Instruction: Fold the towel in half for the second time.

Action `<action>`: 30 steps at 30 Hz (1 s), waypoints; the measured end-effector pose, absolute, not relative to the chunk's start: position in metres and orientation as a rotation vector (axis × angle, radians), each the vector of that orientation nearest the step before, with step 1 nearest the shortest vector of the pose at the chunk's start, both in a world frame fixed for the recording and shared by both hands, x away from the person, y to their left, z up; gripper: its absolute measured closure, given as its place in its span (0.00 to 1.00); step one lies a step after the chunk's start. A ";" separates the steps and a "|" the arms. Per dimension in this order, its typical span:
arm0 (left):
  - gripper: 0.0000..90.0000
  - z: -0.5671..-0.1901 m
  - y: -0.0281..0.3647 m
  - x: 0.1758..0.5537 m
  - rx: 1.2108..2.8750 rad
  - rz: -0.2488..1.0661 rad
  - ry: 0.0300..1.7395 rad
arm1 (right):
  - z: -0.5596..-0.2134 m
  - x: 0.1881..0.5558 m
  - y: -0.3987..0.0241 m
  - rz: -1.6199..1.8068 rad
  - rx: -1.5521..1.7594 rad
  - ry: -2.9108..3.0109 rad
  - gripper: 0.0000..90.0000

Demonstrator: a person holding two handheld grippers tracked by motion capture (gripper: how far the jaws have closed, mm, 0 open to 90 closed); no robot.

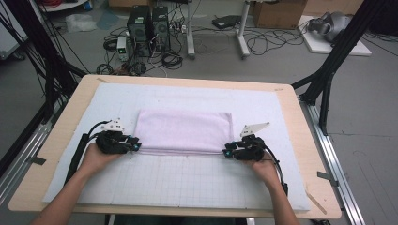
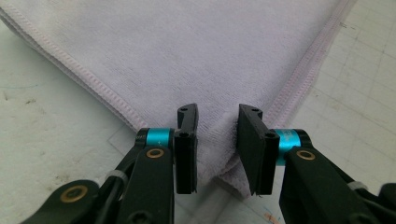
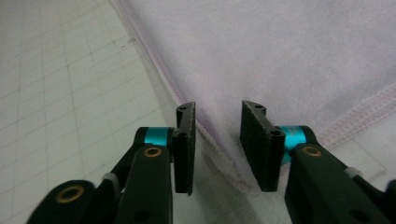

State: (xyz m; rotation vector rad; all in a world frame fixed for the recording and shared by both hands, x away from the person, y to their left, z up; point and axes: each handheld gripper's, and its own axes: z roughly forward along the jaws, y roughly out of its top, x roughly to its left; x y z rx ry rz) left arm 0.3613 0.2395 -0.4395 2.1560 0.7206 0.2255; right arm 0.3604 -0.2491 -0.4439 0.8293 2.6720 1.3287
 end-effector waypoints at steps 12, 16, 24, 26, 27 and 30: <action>0.77 -0.439 0.238 0.357 2.165 0.239 0.707 | -0.433 0.365 -0.259 1.393 0.861 2.599 0.71; 0.92 -0.439 0.235 0.356 2.173 0.282 0.729 | -0.442 0.367 -0.249 1.272 0.811 2.678 0.83; 0.97 -0.423 0.239 0.350 2.102 0.293 0.732 | -0.428 0.360 -0.252 1.294 0.754 2.650 0.98; 0.97 -0.419 0.240 0.347 2.098 0.281 0.718 | -0.421 0.357 -0.255 1.311 0.741 2.639 0.98; 0.97 -0.419 0.239 0.345 2.101 0.274 0.712 | -0.419 0.356 -0.255 1.307 0.737 2.645 0.98; 0.97 -0.428 0.237 0.343 2.138 0.274 0.720 | -0.423 0.355 -0.256 1.283 0.749 2.685 0.98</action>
